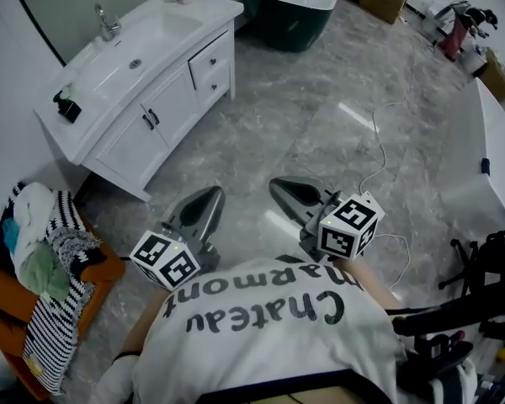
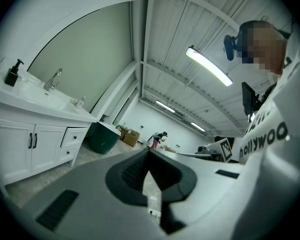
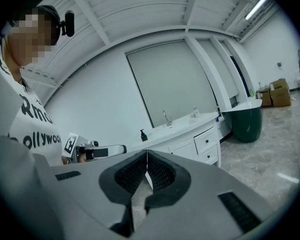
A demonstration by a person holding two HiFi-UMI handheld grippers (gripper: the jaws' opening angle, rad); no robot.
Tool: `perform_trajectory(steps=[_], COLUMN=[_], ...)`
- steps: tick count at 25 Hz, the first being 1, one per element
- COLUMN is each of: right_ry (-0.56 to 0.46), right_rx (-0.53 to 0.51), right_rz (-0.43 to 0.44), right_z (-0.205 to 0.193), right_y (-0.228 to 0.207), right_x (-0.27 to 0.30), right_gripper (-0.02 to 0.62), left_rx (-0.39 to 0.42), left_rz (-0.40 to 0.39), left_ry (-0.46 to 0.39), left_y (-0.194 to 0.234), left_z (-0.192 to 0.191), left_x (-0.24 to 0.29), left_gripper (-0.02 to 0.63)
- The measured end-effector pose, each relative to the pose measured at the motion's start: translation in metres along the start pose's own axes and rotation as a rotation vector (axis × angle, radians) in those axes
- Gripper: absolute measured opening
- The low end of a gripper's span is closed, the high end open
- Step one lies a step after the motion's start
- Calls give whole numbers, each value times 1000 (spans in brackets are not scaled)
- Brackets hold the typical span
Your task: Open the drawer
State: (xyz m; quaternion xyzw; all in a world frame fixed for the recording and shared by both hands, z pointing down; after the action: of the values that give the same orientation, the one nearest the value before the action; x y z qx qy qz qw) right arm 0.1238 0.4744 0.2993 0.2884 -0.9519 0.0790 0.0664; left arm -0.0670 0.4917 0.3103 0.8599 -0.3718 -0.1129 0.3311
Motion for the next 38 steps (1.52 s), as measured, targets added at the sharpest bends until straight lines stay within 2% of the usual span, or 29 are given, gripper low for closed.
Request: perform_trajectory(steps=[9,16,29,38], right_ry=[25,19,35,49], right_rx=[29,32,-15,-46], right_rz=[0,40,131,174], right_z=[-7,-9,25,44], right_y=[-3,-20,-115,-183], right_x=[-4,6,63,92], right_gripper=[12,12,12,12], left_rx=[-25,-16,-28,-42], left_rz=[-2,12,112,139], left_ry=[20,22,-33,-75], left_y=[-1,5,48,71], left_z=[-8,-8,40,71], left_x=[5,19,90,146], left_gripper=[8,8,8,7])
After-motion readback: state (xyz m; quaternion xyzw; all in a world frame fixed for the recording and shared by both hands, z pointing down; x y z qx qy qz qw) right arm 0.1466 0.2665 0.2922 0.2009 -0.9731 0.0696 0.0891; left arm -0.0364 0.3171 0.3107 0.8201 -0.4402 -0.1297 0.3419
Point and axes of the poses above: the fingertips, and each gripper's own axes: x forward along the fingers, y to its left, z out of its top, the point moved 6 cm from there along -x, backward along the fingers, and after that the axes turned 14 degrees about -x, right-handed, at the moved point
